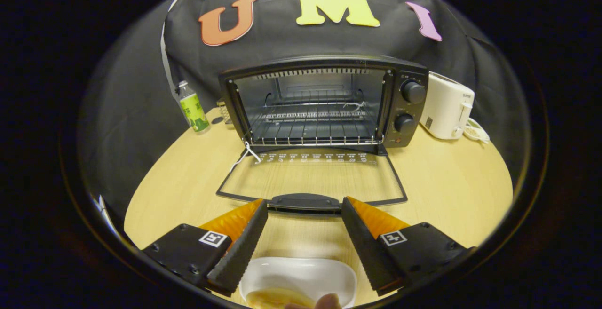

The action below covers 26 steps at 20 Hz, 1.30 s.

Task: Open the toaster oven, put the food inside, and close the toaster oven door.

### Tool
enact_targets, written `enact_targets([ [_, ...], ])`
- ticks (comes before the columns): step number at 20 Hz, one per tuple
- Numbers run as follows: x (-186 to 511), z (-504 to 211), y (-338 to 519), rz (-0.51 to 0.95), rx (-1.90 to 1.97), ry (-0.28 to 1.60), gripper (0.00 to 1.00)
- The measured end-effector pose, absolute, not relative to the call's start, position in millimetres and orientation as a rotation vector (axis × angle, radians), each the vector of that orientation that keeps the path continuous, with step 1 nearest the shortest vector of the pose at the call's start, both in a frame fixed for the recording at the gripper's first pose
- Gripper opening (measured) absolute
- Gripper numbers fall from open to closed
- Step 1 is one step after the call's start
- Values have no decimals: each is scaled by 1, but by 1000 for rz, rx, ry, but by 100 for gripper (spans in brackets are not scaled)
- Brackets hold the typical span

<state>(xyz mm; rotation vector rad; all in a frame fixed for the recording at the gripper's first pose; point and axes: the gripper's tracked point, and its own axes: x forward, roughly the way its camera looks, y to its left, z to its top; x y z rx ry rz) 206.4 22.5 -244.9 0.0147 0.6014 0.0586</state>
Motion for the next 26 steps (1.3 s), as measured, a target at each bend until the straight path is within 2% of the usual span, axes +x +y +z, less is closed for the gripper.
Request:
enact_targets([
  [7, 120, -198, 36, 141, -26, 439, 100],
  [13, 54, -207, 38, 180, -79, 315, 100],
  [26, 35, -294, 39, 277, -33, 460, 100],
])
